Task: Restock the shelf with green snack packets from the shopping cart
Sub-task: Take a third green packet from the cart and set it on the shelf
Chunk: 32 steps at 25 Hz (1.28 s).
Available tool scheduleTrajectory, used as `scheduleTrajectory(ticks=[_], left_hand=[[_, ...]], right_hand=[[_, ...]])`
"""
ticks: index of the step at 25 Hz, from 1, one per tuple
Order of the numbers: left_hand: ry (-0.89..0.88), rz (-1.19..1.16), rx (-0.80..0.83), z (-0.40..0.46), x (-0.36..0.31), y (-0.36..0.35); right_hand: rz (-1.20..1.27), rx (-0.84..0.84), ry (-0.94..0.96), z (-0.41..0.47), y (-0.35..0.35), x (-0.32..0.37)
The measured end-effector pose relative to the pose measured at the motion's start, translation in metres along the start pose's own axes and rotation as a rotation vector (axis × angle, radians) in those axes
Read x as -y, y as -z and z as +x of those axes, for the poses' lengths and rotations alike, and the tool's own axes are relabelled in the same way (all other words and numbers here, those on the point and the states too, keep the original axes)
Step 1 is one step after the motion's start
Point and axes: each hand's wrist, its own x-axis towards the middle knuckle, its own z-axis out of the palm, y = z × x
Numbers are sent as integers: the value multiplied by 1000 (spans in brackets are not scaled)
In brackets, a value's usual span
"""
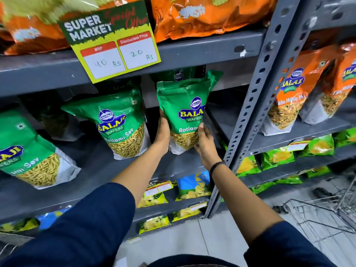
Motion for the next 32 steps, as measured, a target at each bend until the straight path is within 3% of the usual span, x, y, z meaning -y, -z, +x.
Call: scheduleTrajectory(ticks=[5, 10, 11, 14, 16, 17, 18, 20, 23, 25, 28, 32], left_hand=[[41, 18, 114, 19, -5, 2], [-130, 128, -105, -9, 19, 39], [-192, 149, -163, -21, 38, 61], [-222, 208, -598, -51, 71, 129], [-171, 12, -847, -32, 59, 166], [-152, -48, -881, -20, 42, 182], [-131, -49, -807, -6, 25, 193], [-74, 41, -488, 16, 4, 207], [35, 126, -105, 16, -9, 198], [64, 124, -112, 10, -7, 196], [110, 110, -218, 5, -3, 210], [125, 76, -199, -3, -6, 221]], right_hand=[[23, -4, 0, 3, -5, 0], [-30, -428, 56, -20, -16, -31], [-59, -387, 39, -29, -20, -46], [-172, 55, -15, -46, -47, -72], [-302, 240, 4, -36, -66, -61], [-370, 302, 35, -31, -78, -52], [-441, 350, 78, -22, -88, -45], [-591, 458, 114, -7, -104, -36], [-606, 557, 92, -1, -122, -44], [-606, 477, 106, -3, -130, -62], [-587, 509, 126, -11, -136, -77], [-507, 430, 143, -22, -136, -89]])
